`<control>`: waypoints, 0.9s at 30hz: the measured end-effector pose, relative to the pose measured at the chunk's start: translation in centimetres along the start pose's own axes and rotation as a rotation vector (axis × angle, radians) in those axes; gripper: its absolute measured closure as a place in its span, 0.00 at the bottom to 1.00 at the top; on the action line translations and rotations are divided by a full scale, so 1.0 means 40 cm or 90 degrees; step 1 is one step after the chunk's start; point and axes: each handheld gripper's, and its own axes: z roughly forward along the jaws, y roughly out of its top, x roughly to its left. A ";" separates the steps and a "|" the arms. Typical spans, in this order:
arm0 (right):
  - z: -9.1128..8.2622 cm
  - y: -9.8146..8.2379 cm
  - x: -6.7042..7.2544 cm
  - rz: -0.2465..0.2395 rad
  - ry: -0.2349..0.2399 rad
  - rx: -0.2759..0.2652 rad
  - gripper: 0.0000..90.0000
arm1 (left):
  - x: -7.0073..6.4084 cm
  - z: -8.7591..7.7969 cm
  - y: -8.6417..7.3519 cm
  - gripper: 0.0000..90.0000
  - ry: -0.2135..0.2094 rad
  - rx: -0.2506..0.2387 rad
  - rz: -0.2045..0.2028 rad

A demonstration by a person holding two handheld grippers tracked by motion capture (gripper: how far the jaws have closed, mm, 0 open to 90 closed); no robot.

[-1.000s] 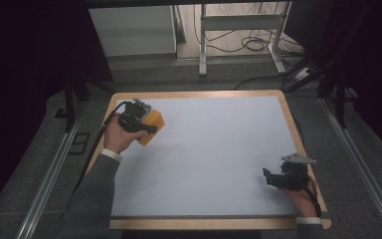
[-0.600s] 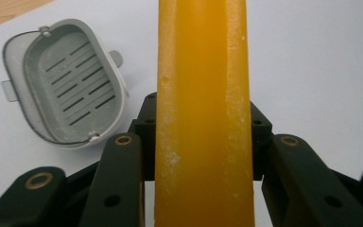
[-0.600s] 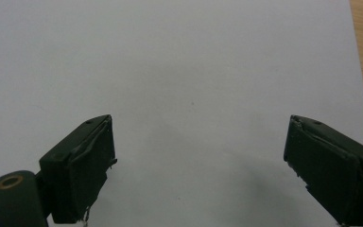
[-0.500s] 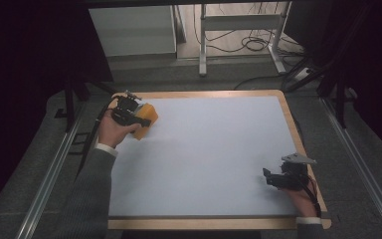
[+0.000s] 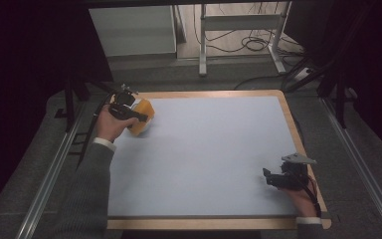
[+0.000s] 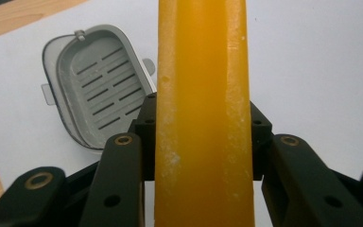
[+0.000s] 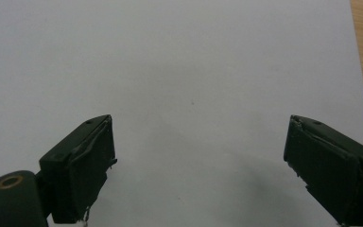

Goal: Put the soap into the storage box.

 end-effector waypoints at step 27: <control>0.004 -0.003 0.000 -0.001 0.001 0.004 0.11 | 0.052 0.038 0.053 0.68 0.013 0.003 -0.048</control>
